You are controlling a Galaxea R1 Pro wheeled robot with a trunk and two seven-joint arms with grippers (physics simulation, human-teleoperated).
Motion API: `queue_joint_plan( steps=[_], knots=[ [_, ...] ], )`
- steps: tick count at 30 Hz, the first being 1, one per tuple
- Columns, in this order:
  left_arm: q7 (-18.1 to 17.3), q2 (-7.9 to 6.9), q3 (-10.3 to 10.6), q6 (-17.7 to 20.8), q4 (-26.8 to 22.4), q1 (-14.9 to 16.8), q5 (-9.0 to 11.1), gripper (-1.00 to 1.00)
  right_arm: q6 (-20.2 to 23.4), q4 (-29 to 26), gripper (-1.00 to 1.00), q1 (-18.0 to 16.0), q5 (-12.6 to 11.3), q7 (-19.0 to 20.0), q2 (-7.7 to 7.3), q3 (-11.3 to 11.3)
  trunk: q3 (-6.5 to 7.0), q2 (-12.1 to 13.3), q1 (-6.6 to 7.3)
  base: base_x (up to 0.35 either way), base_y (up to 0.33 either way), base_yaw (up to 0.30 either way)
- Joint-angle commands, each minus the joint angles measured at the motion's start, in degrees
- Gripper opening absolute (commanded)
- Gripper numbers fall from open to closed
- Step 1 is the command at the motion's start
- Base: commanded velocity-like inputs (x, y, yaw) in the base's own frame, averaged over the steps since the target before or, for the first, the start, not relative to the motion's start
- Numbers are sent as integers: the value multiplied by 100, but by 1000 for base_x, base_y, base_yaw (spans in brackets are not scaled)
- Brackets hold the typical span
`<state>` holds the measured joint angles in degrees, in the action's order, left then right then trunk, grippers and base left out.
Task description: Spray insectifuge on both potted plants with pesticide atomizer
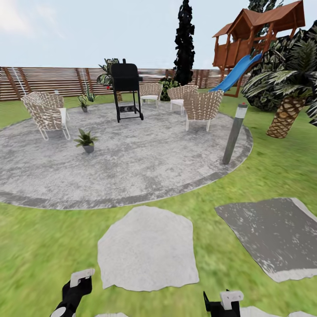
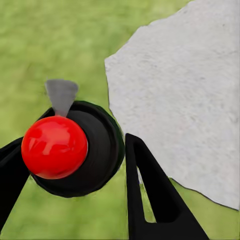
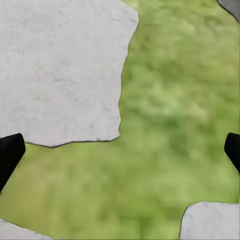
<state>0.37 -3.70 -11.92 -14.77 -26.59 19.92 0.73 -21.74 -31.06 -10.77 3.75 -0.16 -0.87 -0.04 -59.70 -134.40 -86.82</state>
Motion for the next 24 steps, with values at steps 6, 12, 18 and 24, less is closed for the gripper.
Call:
queue_joint_plan(
  steps=[6,12,18,24],
  knots=[
    [7,1,-3,-18,4,1,6,-100,-15,23,100,-3,45,-2,-1,3,-5,-2,-2,339,0,0],
    [7,1,-1,-19,7,-3,6,-100,-23,161,100,-4,45,-2,-1,11,-5,-2,-2,339,0,0],
    [7,1,5,-26,8,-2,6,-100,-24,169,100,-4,47,-2,-1,13,-5,-2,-2,339,0,0],
    [7,1,5,-26,6,-1,6,-100,-24,170,100,-4,47,-2,-1,13,-5,-2,-2,339,0,0]
  ],
)
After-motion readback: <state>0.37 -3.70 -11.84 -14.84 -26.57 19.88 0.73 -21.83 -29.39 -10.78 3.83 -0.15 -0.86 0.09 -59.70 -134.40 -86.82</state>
